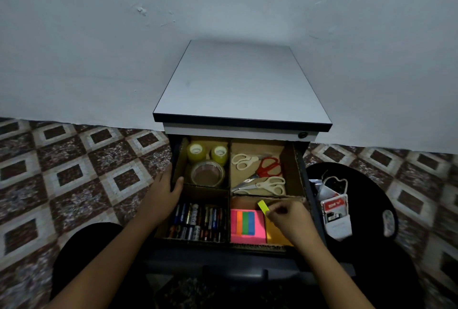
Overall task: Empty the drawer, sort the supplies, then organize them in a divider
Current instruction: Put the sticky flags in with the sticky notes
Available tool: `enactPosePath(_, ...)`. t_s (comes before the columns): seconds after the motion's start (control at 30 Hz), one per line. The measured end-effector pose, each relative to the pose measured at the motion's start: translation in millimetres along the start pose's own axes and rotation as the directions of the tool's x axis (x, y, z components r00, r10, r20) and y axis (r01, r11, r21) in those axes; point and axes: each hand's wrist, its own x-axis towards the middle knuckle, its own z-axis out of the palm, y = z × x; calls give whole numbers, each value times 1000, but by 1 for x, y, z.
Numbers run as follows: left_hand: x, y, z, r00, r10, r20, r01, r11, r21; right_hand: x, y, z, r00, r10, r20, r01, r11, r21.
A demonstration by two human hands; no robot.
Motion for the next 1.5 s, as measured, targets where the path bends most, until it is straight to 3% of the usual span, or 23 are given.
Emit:
enactPosePath(0.23,0,-4,1,1000,10,-28,-9,1000,22,-1,5,17,993,102,-52,-110,977,-183)
enactPosePath(0.67,-2,-1,1,999,4,-50,-3,1000,24,-4,2,33,997,0,-75,-25,944,-329)
enactPosePath(1.07,-4,0,0,999,6,-51,-5,1000,25,2,6,34,997,62,-39,-69,973,-221)
enactPosePath(1.5,-4,-1,0,999,1,-37,0,1000,18,2,6,33,997,78,-19,-80,964,-255)
